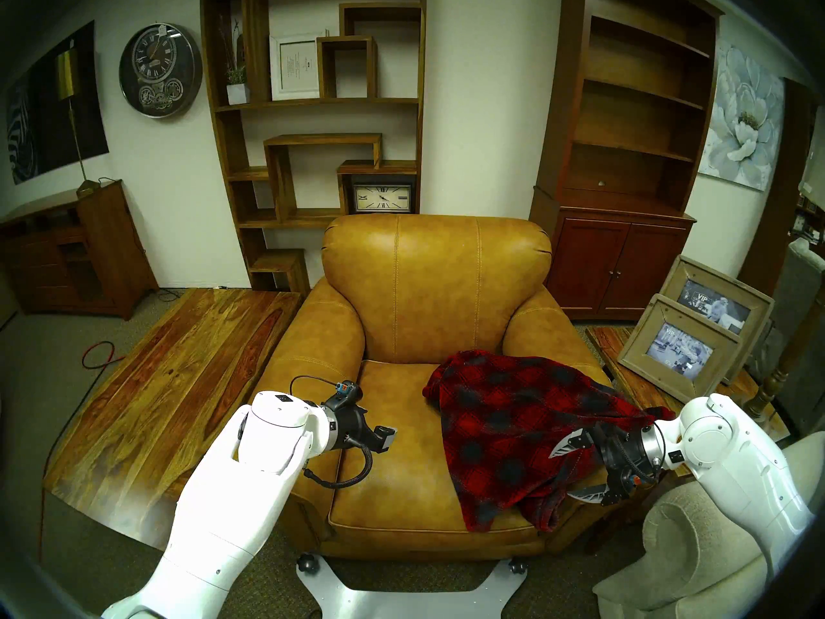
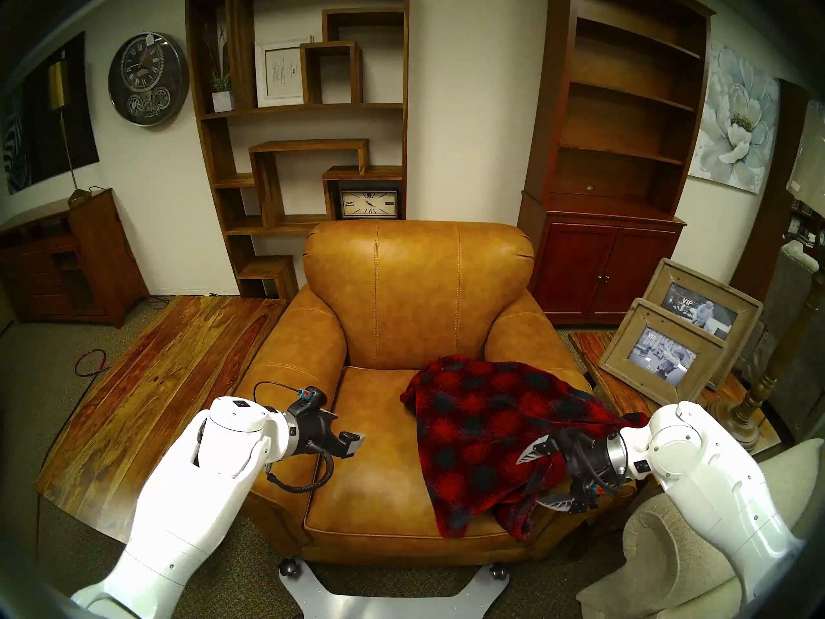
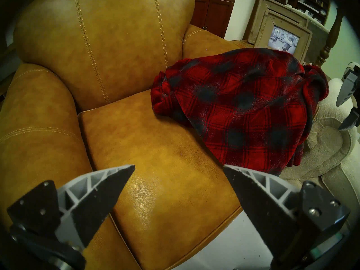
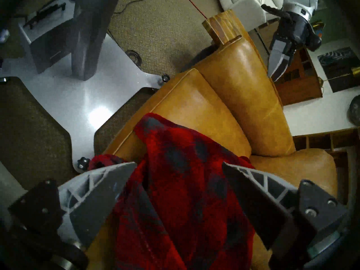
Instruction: Move the blanket from sofa and drape it over the sofa arm
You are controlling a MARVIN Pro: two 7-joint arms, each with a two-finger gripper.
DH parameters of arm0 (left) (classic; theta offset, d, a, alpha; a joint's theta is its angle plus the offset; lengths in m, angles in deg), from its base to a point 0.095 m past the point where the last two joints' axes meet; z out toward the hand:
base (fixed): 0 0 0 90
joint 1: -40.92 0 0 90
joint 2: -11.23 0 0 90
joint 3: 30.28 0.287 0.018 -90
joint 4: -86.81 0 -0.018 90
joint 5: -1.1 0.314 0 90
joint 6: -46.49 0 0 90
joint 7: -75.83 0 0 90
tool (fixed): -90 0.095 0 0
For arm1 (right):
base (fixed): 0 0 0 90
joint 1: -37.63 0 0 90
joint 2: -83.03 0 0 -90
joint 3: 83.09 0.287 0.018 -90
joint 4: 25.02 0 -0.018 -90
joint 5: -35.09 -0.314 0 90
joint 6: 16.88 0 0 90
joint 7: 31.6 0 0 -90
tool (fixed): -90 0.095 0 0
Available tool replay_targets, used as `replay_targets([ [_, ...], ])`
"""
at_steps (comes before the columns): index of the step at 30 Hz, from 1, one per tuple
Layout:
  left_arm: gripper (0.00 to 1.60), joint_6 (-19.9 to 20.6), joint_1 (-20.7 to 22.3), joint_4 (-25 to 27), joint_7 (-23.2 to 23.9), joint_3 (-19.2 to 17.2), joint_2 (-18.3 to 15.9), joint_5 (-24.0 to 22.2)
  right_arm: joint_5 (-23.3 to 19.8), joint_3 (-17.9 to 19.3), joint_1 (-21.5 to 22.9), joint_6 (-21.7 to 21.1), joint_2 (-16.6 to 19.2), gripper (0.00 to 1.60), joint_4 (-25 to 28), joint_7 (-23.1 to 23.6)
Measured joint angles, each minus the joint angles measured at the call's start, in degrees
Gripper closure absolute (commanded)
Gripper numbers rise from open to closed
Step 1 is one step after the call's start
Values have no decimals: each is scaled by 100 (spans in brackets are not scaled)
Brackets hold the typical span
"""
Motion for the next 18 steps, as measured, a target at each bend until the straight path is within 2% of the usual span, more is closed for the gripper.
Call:
replay_targets([
  [5, 0, 0, -3, 22, -1, 0, 0, 0, -167, -2, 66, -545, -35, 0, 9, 431],
  [12, 0, 0, -11, 57, -5, 0, -1, 0, -227, -60, 316, -1299, -309, 0, -20, 947],
  [18, 0, 0, -20, 82, -8, -2, -1, 0, 219, -340, 635, -1966, -694, 0, -228, 1193],
])
